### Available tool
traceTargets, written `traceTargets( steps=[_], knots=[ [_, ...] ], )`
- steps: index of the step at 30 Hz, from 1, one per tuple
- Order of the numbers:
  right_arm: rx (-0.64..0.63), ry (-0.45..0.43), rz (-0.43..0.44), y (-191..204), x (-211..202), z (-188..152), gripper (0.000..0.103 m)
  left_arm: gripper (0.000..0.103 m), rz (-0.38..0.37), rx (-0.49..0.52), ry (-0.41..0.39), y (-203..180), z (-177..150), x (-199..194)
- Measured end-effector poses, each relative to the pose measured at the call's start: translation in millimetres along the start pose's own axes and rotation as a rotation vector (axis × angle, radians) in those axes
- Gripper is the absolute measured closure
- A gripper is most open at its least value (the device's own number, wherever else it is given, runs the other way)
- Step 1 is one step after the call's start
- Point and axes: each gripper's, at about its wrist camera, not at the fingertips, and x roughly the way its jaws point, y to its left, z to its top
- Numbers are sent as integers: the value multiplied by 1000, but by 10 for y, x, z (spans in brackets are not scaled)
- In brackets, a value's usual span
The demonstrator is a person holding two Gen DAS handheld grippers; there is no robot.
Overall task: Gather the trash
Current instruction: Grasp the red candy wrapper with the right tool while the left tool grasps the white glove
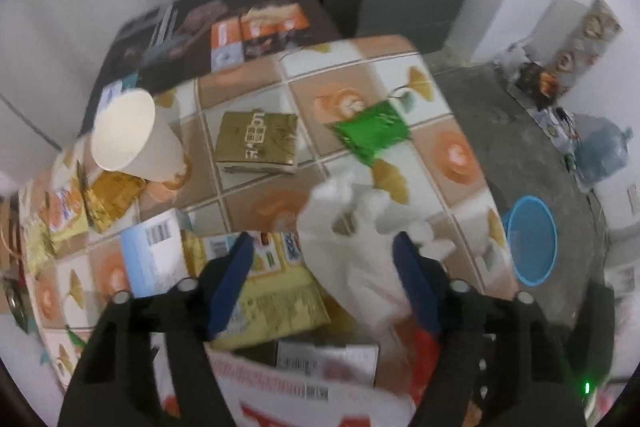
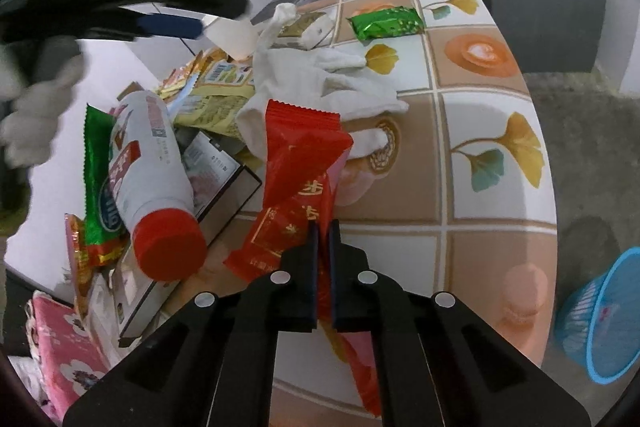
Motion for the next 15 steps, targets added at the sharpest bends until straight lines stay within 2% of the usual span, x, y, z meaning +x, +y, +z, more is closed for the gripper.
traceTargets(
  steps=[3, 7, 10, 12, 15],
  knots=[
    [3, 1, 10, -9, -26, -22, 101, 43, 14, -38, 28, 61, 104, 170],
    [5, -1, 21, -22, -75, -62, 102, 44, 78, -5, 49, 14, 203, 361],
    [14, -5, 31, -38, -111, -87, 102, 57, 99, 15, 65, -15, 215, 458],
    [18, -8, 37, -43, -136, -113, 102, 73, 100, 10, 70, -12, 227, 501],
    [23, -10, 43, -61, -148, -113, 102, 88, 99, 16, 72, -19, 244, 531]
  ],
)
